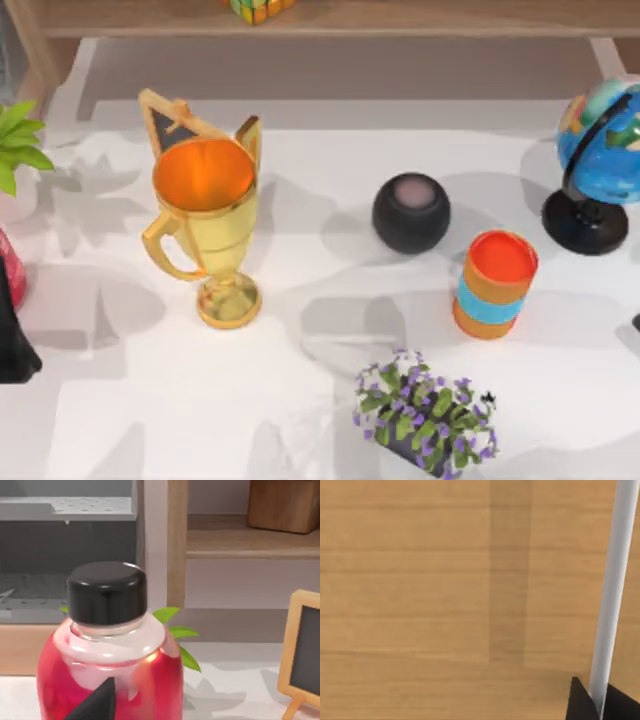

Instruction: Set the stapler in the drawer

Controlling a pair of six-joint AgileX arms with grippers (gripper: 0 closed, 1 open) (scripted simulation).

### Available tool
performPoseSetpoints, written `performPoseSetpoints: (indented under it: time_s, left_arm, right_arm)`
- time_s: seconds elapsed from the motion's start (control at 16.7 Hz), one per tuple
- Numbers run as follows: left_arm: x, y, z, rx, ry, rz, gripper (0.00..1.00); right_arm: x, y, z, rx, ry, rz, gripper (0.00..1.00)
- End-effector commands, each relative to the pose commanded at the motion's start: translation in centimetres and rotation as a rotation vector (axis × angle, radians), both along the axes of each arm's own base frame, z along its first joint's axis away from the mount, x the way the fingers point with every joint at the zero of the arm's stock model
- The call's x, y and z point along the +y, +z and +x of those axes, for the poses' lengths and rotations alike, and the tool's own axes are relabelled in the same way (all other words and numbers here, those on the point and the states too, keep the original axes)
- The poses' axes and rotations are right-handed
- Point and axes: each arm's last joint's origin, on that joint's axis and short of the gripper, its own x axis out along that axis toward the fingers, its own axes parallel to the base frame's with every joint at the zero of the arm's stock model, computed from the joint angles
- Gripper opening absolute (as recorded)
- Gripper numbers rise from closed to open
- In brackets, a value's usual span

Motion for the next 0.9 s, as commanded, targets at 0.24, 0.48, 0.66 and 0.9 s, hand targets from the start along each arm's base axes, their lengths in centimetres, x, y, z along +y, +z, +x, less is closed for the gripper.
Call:
performPoseSetpoints:
  time_s: [0.24,0.48,0.66,0.9]
  left_arm:
    - [0.0,0.0,0.0,0.000,0.000,0.000,1.00]
    - [0.0,0.0,0.0,0.000,0.000,0.000,1.00]
    - [0.0,0.0,0.0,0.000,0.000,0.000,1.00]
    - [0.0,0.0,0.0,0.000,0.000,0.000,1.00]
  right_arm:
    - [0.5,-0.7,-3.6,0.027,-0.001,0.017,0.00]
    - [0.4,-0.3,-4.4,0.013,0.000,0.008,0.00]
    - [0.4,-0.4,-4.8,0.013,0.002,0.007,0.00]
    - [0.4,-0.5,-8.4,0.017,0.004,0.011,0.00]
